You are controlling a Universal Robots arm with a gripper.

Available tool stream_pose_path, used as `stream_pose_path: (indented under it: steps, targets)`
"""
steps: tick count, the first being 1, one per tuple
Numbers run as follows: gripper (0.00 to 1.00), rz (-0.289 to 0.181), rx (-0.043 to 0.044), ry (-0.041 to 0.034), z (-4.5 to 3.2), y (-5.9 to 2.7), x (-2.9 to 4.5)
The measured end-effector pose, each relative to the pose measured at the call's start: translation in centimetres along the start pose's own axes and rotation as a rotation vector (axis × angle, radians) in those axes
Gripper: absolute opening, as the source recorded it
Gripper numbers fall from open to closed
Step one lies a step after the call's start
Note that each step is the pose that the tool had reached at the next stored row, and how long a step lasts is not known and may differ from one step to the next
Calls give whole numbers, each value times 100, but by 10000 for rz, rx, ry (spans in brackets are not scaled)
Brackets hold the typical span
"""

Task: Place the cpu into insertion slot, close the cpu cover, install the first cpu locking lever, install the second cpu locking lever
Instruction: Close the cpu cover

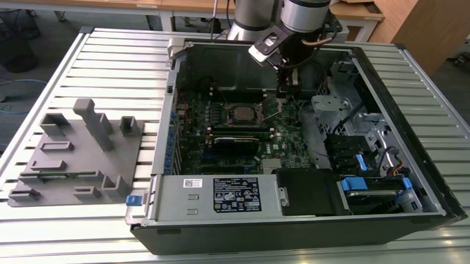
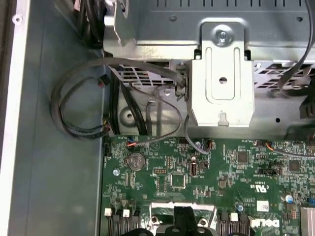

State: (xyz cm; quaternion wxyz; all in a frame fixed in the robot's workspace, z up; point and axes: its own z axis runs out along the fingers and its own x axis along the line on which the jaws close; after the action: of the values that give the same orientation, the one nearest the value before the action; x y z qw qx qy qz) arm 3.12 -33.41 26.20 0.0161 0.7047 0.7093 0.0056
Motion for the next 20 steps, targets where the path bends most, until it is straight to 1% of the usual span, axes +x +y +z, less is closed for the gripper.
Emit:
stream_pose_path:
  steps: [9, 20]
  targets:
    - [10, -1, 0, 0, 3, 79, 0]
    - [10, -1, 0, 0, 6, 152, -1]
